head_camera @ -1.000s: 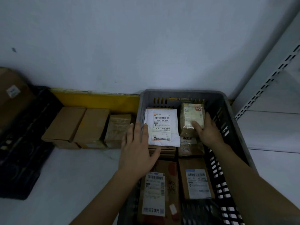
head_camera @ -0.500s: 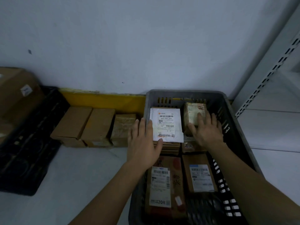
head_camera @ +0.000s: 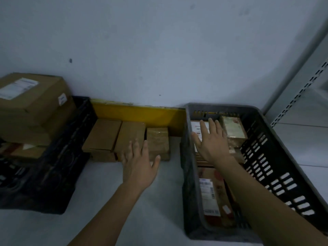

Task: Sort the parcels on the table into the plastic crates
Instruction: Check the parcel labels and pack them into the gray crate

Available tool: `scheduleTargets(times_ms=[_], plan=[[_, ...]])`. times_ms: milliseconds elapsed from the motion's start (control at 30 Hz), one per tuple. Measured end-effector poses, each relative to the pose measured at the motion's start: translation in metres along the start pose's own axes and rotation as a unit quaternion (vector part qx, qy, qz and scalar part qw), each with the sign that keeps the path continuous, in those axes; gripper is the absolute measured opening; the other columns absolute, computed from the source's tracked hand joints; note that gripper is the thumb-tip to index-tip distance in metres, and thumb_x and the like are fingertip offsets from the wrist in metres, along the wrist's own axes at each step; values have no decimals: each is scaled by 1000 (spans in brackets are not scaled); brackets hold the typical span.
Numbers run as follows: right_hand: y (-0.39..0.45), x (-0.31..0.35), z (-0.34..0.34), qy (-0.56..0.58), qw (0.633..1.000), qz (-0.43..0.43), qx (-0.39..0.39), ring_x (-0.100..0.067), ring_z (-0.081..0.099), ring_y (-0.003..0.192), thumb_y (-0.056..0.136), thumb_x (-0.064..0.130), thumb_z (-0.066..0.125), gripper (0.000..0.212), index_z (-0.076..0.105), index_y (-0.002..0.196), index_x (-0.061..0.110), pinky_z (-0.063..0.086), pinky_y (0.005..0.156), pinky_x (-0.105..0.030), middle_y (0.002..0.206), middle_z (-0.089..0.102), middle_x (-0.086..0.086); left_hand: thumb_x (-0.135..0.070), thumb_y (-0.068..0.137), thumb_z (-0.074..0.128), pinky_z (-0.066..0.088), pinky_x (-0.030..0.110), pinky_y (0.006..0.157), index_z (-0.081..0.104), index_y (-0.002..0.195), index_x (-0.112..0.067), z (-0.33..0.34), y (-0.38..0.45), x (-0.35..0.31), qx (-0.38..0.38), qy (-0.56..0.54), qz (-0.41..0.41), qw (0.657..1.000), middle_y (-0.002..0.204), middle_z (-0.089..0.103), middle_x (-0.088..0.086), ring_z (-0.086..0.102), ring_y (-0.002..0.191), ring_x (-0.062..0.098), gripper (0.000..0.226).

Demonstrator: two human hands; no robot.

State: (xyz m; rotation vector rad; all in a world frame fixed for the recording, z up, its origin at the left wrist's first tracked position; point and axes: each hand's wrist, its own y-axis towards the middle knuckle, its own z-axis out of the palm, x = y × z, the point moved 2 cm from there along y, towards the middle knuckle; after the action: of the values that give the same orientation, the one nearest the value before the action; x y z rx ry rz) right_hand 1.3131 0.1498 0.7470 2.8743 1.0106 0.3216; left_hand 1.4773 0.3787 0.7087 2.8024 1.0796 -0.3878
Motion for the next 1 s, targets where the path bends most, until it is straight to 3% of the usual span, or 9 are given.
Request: scheduleTargets(times_ms=[133,233,333,700,1000], plan=[[-22,70,2,26,999,-9,-40,-42,15,164,104,76,16,88,31,169,19,22,130,-62,176,23,-20,-76,96,14,4,60,130,9,171,-23,-13,-9,55,14,12,8,1000,179,1,12,-3,164,33,92],[-39,112,15,19,1000,-15,-14,-38,6,166,109,71,22,80,23,171,22,14,133,-56,179,16,-15,-77,98,18,3,60,131,7,171,-24,-16,-12,85,27,10,12,1000,179,-1,11,-6,164,33,91],[-50,135,34,13,1000,-4,18,-37,4,167,105,74,15,84,19,172,24,13,134,-56,180,13,-14,-77,100,21,3,61,130,6,171,-24,-16,-7,102,36,12,18,999,179,-2,11,-7,164,33,90],[-15,142,125,-26,986,60,155,-40,-1,166,104,77,15,87,7,172,25,12,132,-62,180,3,-15,-76,101,23,2,63,129,4,170,-22,10,47,121,99,36,5,994,179,-3,12,-11,164,34,90],[16,142,186,-17,976,67,207,-48,5,162,104,73,30,85,8,172,28,13,131,-61,178,2,-21,-73,103,28,-1,61,130,6,171,-22,45,90,118,150,58,15,987,178,-7,11,-15,163,33,88]])
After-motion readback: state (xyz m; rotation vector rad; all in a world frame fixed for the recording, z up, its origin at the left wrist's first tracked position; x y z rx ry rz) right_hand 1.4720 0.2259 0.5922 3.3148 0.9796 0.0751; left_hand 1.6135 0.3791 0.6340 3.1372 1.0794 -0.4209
